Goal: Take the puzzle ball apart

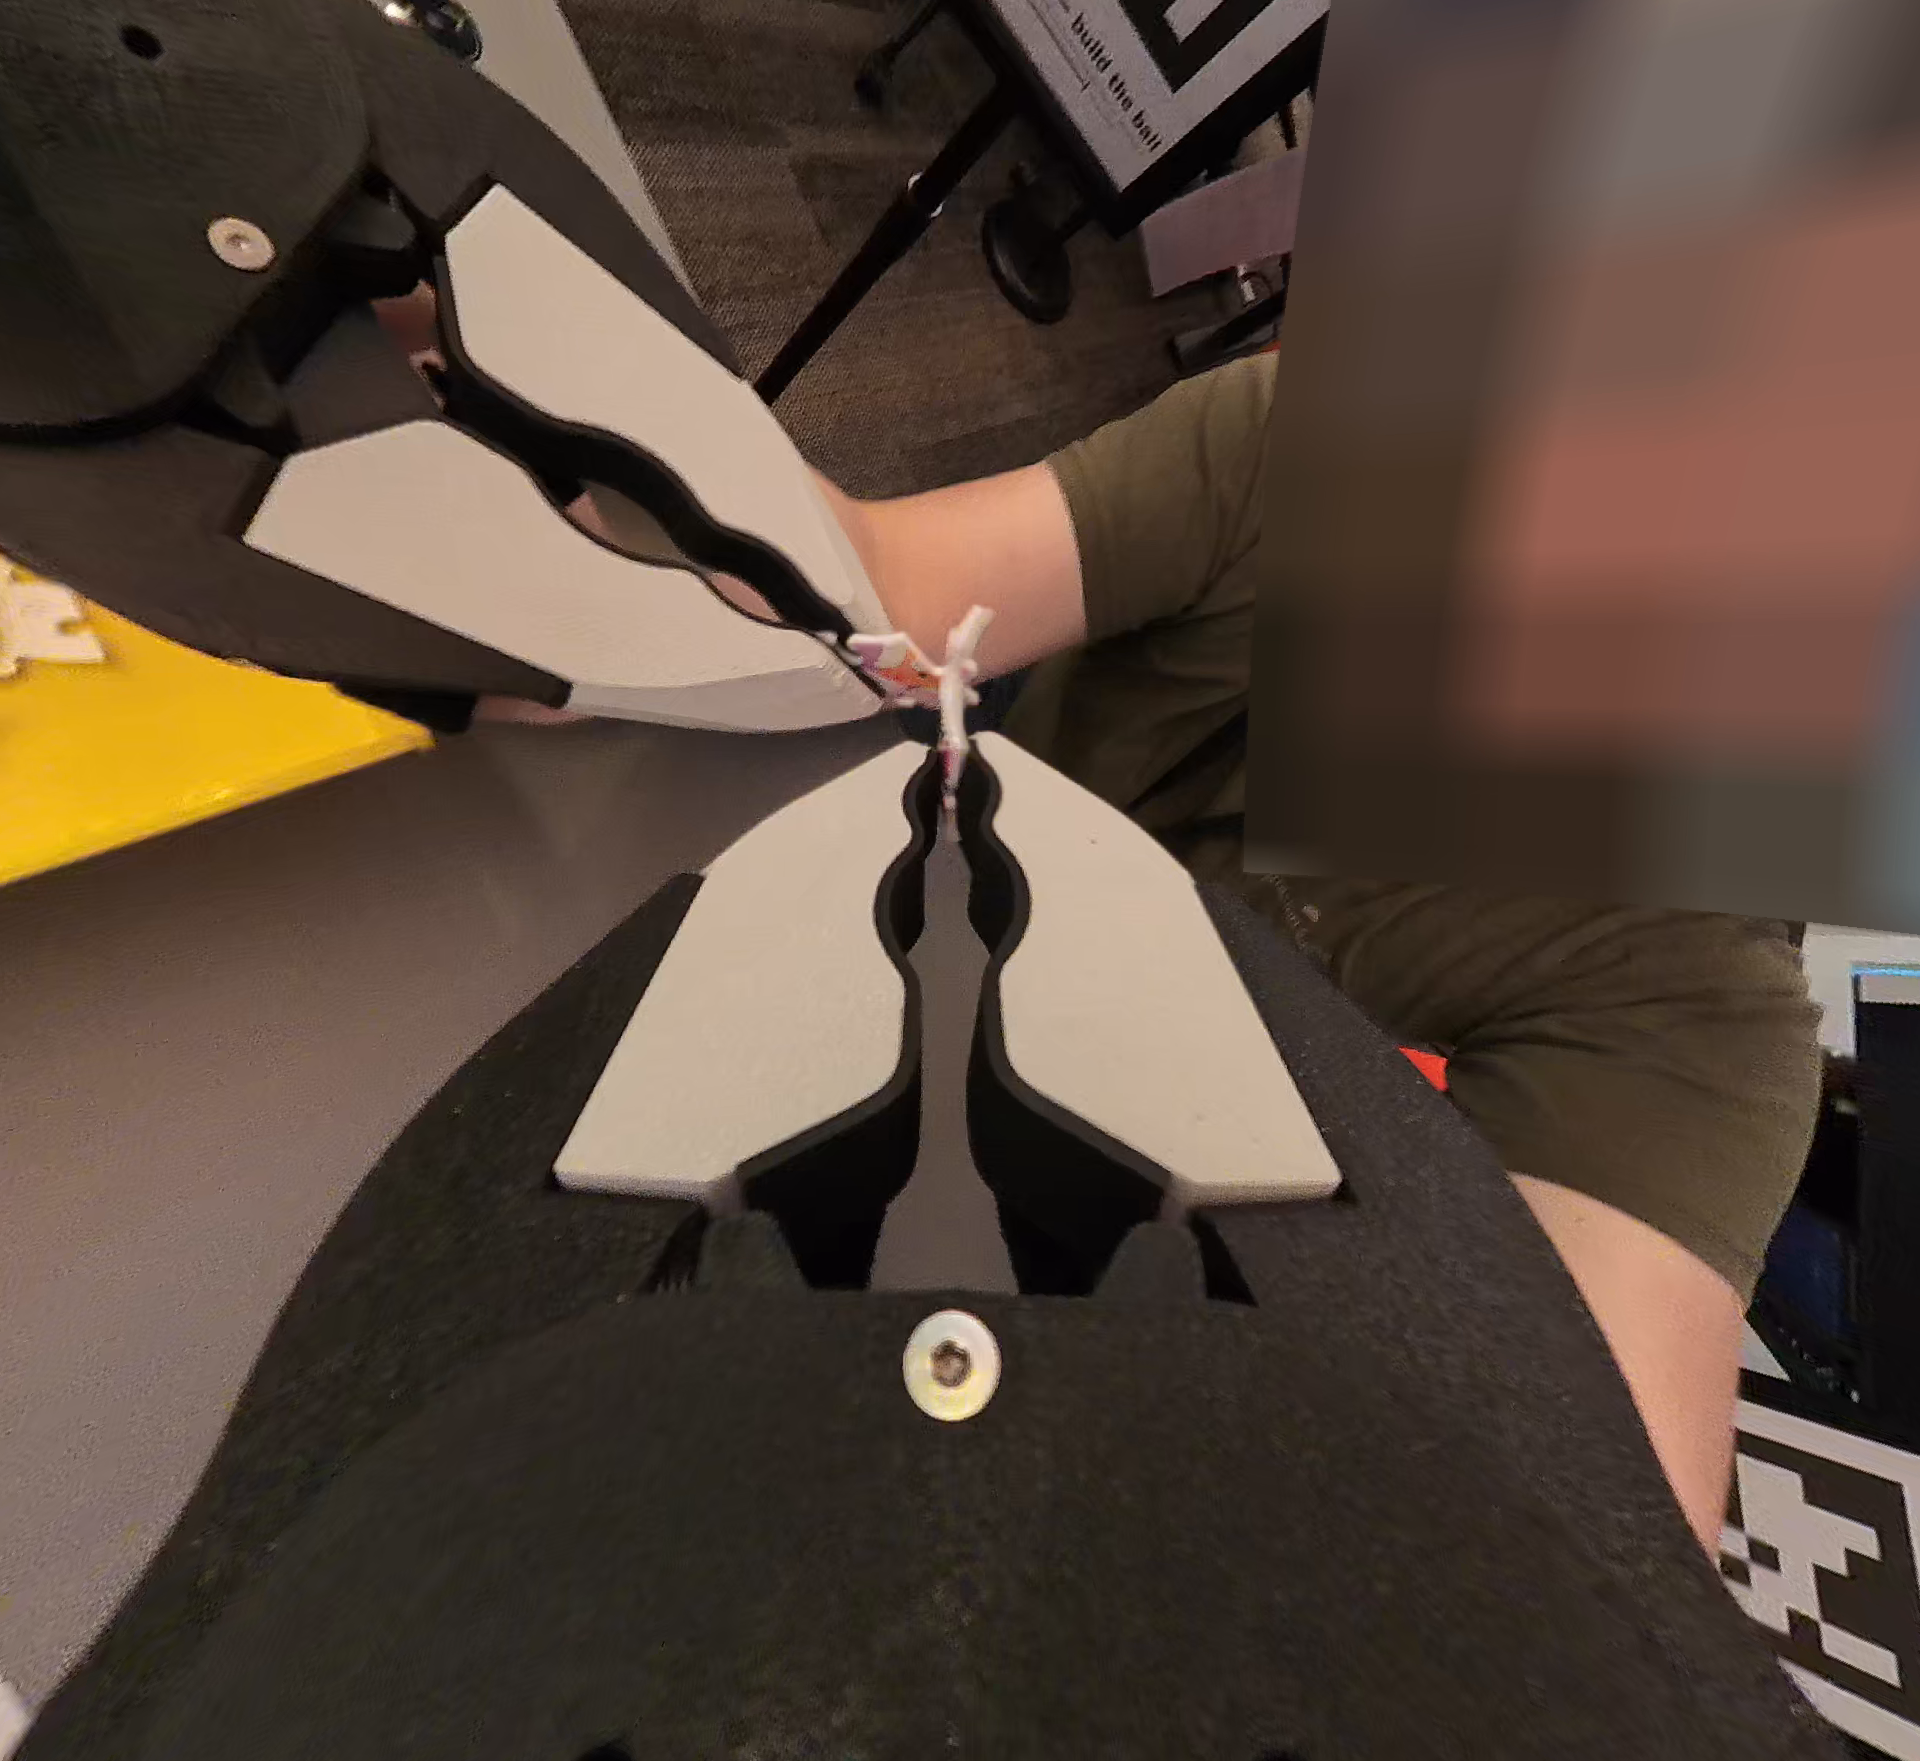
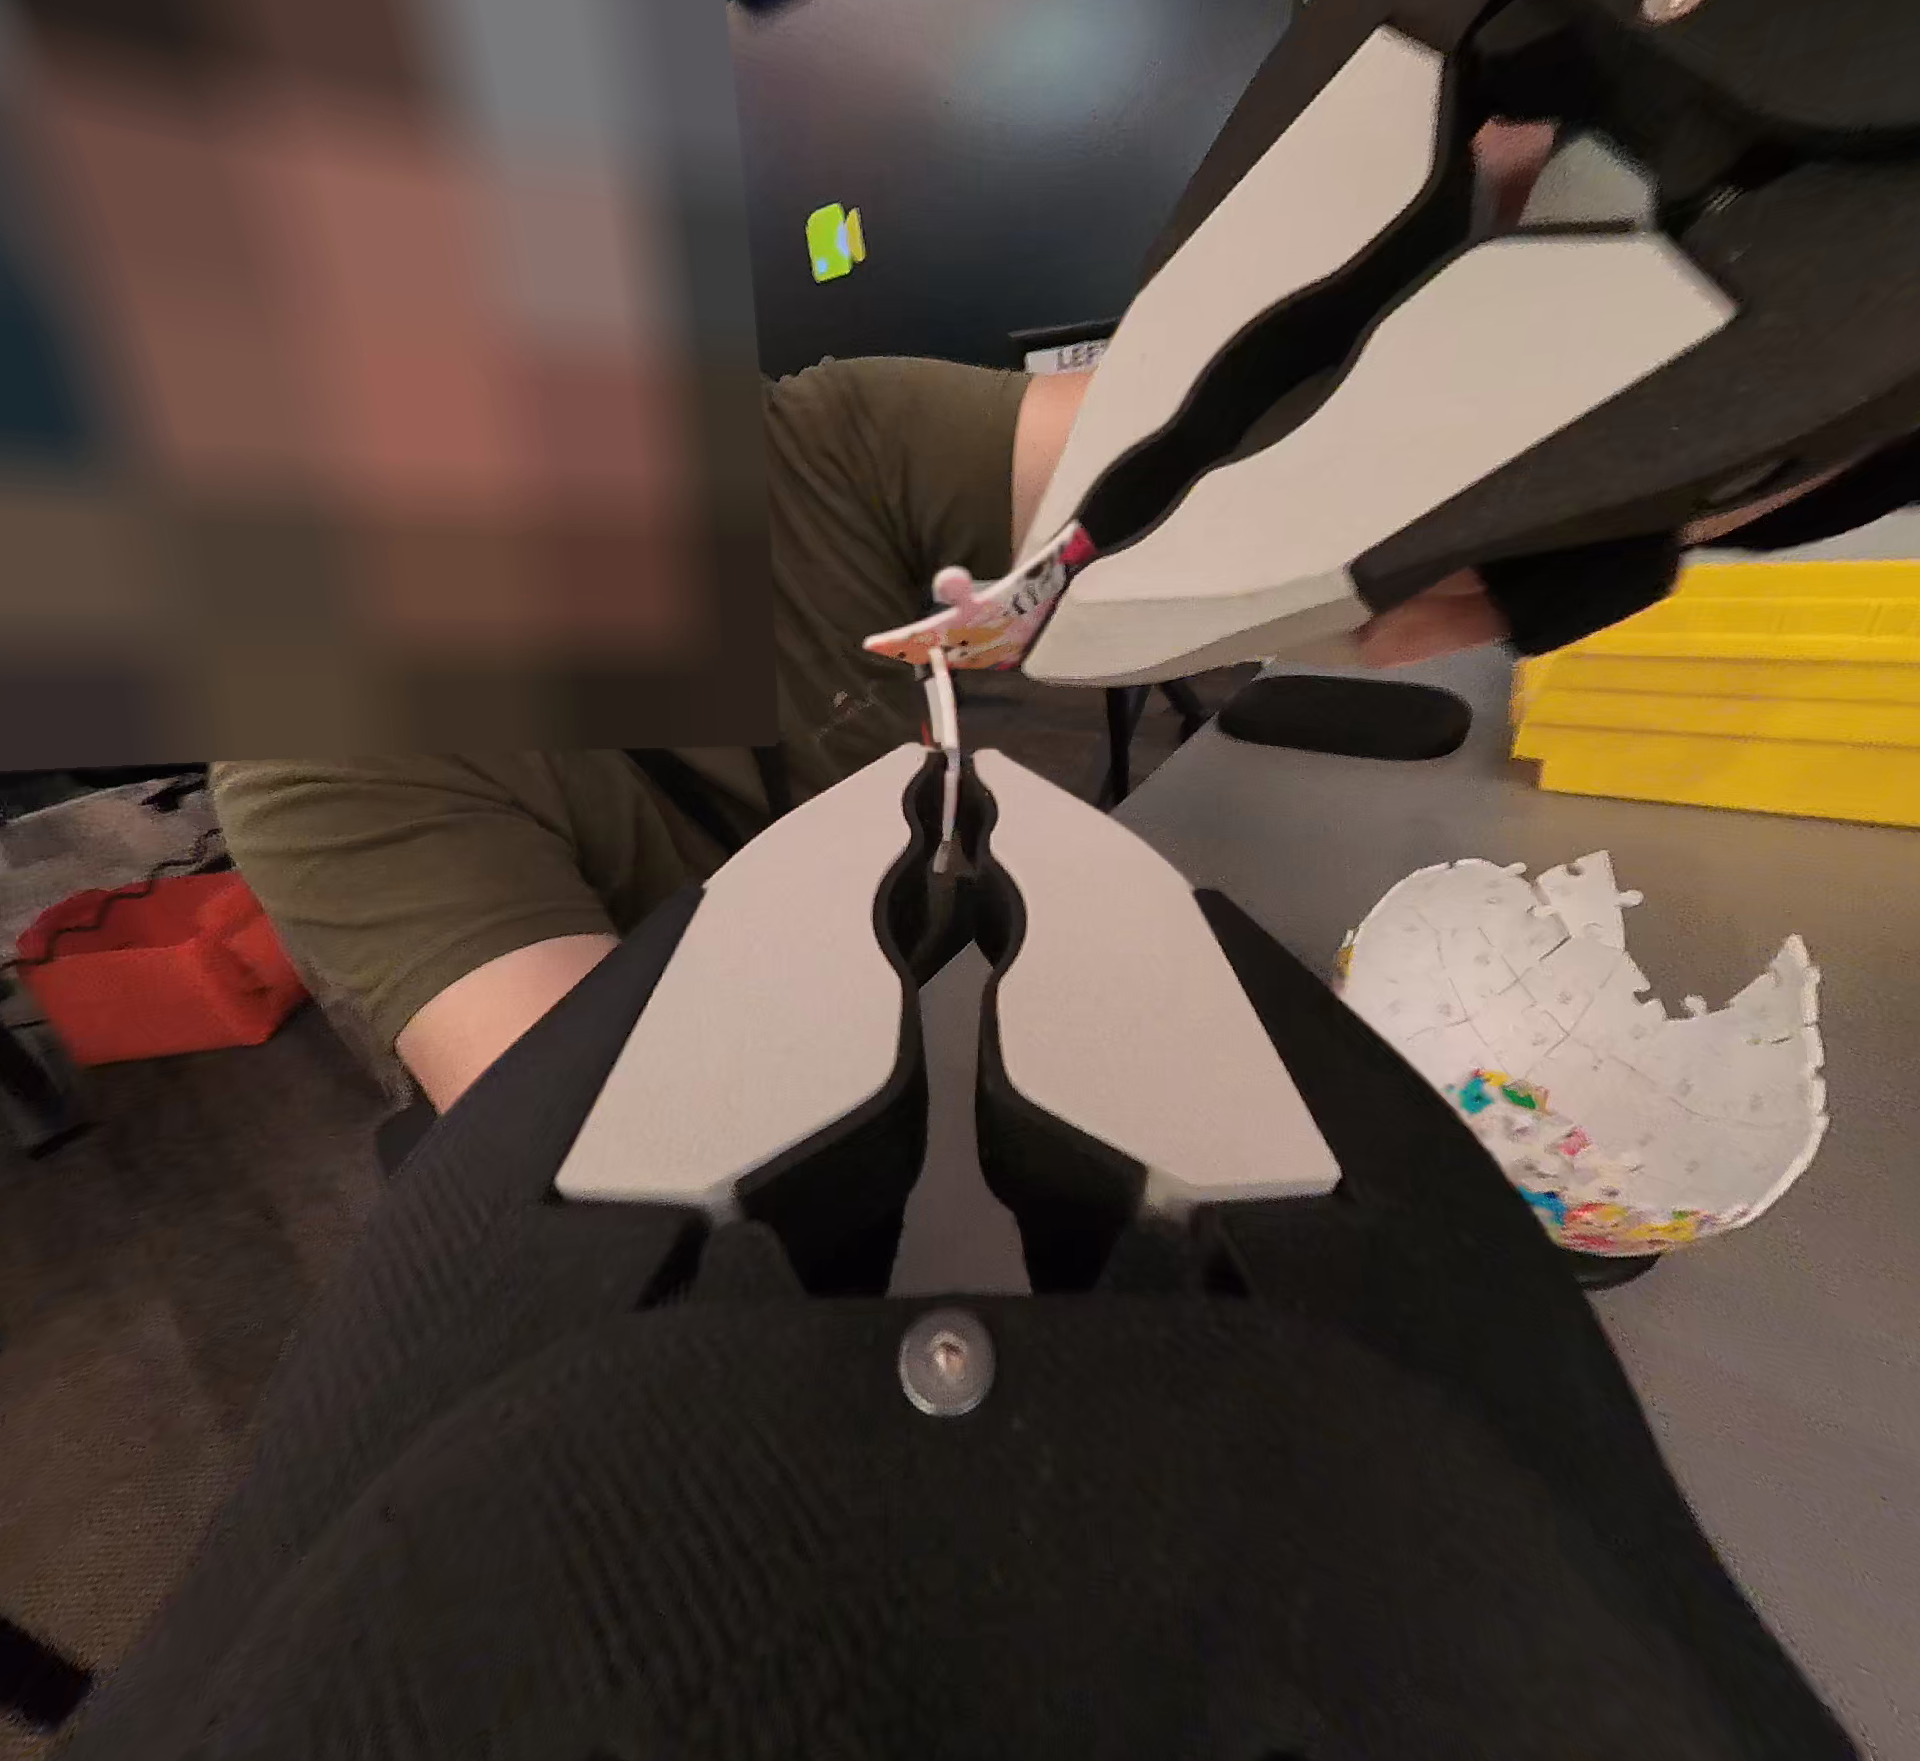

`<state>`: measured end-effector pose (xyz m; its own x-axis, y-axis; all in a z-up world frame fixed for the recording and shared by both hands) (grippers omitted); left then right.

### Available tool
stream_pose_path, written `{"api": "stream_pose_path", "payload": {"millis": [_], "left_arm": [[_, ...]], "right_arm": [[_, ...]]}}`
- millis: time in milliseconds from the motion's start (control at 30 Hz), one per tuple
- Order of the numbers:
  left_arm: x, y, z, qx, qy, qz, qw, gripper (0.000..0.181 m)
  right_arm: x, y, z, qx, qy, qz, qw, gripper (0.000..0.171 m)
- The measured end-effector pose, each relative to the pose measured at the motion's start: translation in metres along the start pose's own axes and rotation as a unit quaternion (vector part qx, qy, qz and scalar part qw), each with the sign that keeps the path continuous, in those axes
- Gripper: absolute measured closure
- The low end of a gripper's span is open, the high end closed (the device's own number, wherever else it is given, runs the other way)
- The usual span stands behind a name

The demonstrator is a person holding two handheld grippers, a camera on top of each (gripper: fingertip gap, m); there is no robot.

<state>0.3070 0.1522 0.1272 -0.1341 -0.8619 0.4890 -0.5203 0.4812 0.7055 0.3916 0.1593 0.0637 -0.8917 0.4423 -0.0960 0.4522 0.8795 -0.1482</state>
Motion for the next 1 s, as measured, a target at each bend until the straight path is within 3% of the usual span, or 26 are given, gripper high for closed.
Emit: {"api": "stream_pose_path", "payload": {"millis": [167, 267, 300, 367, 467, 600, 833, 900, 1000], "left_arm": [[-0.005, 0.007, 0.005, -0.011, -0.027, -0.024, 0.999, 0.179], [-0.007, 0.011, 0.003, 0.015, -0.02, -0.027, 0.999, 0.179], [-0.01, 0.012, 0.003, 0.028, -0.019, -0.036, 0.999, 0.179], [-0.018, 0.015, 0.003, 0.054, -0.004, -0.053, 0.997, 0.179], [-0.037, 0.022, 0.001, 0.119, 0.055, -0.08, 0.988, 0.179], [-0.049, 0.026, 0.002, 0.171, 0.074, -0.079, 0.979, 0.179], [-0.063, 0.015, 0.004, 0.157, 0.094, -0.098, 0.978, 0.179], [-0.073, 0.01, 0.004, 0.148, 0.107, -0.119, 0.976, 0.179], [-0.092, 0.001, 0.003, 0.129, 0.117, -0.168, 0.97, 0.179]], "right_arm": [[0.018, -0.008, 0.013, -0.039, -0.064, -0.001, 0.997, 0.168], [0.023, 0.004, 0.019, -0.035, -0.1, 0.069, 0.992, 0.168], [0.022, 0.012, 0.024, -0.043, -0.12, 0.126, 0.984, 0.168], [0.018, 0.037, 0.036, -0.067, -0.193, 0.295, 0.933, 0.168], [-0.005, 0.079, 0.043, -0.057, -0.247, 0.509, 0.823, 0.168], [-0.028, 0.116, 0.055, -0.034, -0.282, 0.635, 0.719, 0.168], [-0.024, 0.149, 0.091, -0.036, -0.391, 0.683, 0.616, 0.16], [-0.026, 0.154, 0.091, -0.011, -0.402, 0.687, 0.605, 0.156], [-0.036, 0.154, 0.073, 0.036, -0.355, 0.705, 0.613, 0.157]]}}
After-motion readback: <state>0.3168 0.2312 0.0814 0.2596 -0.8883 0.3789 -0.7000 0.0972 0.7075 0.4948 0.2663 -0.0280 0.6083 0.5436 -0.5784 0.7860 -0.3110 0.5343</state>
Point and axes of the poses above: each gripper's, where its closed fingertips meet, y back along the fingers, z out of its underside, x = y × z across the jaws, the point moved 7 cm from there along y, back along the fingers, and after that the axes turned 13 degrees about -z, right-handed, at the moved point
